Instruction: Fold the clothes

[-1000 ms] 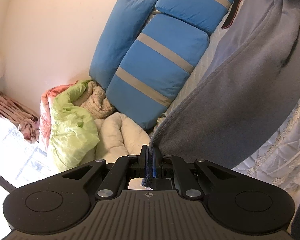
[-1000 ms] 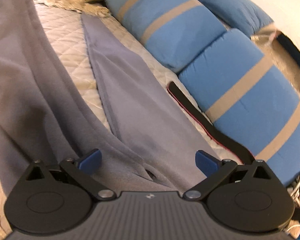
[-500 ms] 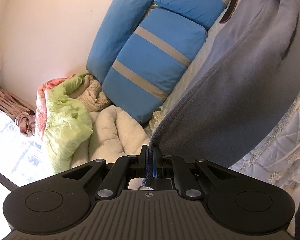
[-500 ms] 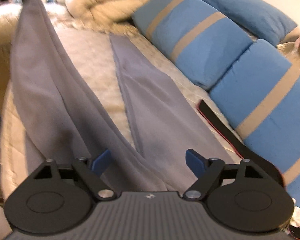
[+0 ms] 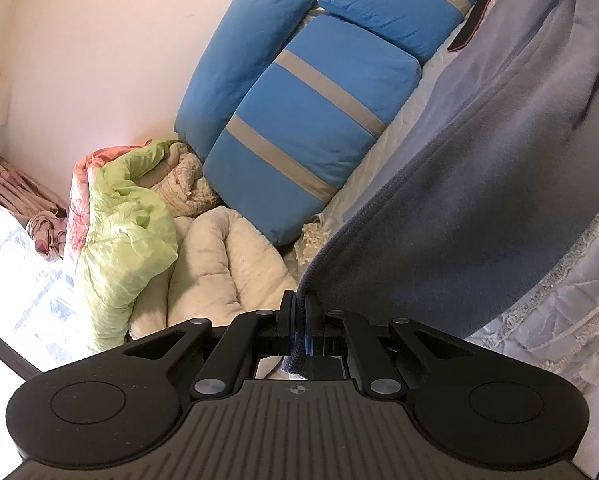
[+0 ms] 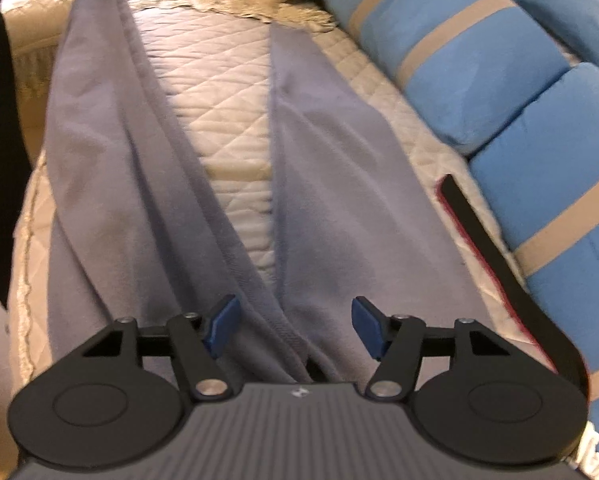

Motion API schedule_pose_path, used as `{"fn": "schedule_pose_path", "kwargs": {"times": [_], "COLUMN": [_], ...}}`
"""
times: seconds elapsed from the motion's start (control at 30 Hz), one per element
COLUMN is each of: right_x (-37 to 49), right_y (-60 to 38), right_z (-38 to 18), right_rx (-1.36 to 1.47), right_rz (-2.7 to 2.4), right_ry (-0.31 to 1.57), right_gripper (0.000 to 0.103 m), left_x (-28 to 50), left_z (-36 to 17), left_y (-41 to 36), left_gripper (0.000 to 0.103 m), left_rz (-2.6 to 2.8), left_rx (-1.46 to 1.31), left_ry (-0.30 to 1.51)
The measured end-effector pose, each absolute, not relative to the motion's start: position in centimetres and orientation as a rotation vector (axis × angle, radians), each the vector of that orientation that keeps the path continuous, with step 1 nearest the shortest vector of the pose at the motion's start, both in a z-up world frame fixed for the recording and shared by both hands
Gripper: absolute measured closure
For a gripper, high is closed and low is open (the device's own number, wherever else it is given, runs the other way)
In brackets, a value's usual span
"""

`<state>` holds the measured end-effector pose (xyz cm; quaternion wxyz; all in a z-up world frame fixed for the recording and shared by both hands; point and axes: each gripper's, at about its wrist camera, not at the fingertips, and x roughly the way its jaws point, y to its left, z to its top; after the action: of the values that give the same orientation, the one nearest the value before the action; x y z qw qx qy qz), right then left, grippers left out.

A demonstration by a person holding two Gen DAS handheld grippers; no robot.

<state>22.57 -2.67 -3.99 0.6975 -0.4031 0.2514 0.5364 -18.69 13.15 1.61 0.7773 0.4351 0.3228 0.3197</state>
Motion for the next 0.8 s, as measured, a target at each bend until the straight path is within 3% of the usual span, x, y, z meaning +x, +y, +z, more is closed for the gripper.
{"fn": "schedule_pose_path", "kwargs": {"times": [0.13, 0.27, 0.33, 0.37, 0.8], "right_x": [22.5, 22.4, 22.4, 22.4, 21.5], "right_y": [-2.7, -2.7, -2.7, -2.7, -3.9], "right_z": [-4.0, -3.9, -3.9, -3.9, -2.2], "right_rx": [-0.908, -0.919, -0.924, -0.926, -0.866], "right_rz": [1.202, 1.206, 1.207, 1.208, 1.062], "right_ry": [0.568, 0.572, 0.575, 0.576, 0.510], "right_gripper": [0.057, 0.061, 0.087, 0.095, 0.098], "left_x": [-18.4, -18.3, -18.2, -18.2, -13.1], "left_z": [1.5, 1.4, 1.4, 1.3, -0.4], "left_y": [13.2, 13.4, 13.5, 13.5, 20.8], "left_gripper": [0.098, 0.099, 0.099, 0.099, 0.099], "left_rz": [0.689, 0.688, 0.688, 0.687, 0.561], "left_rx": [0.942, 0.945, 0.945, 0.944, 0.867], "left_ry": [0.700, 0.702, 0.702, 0.703, 0.786]}}
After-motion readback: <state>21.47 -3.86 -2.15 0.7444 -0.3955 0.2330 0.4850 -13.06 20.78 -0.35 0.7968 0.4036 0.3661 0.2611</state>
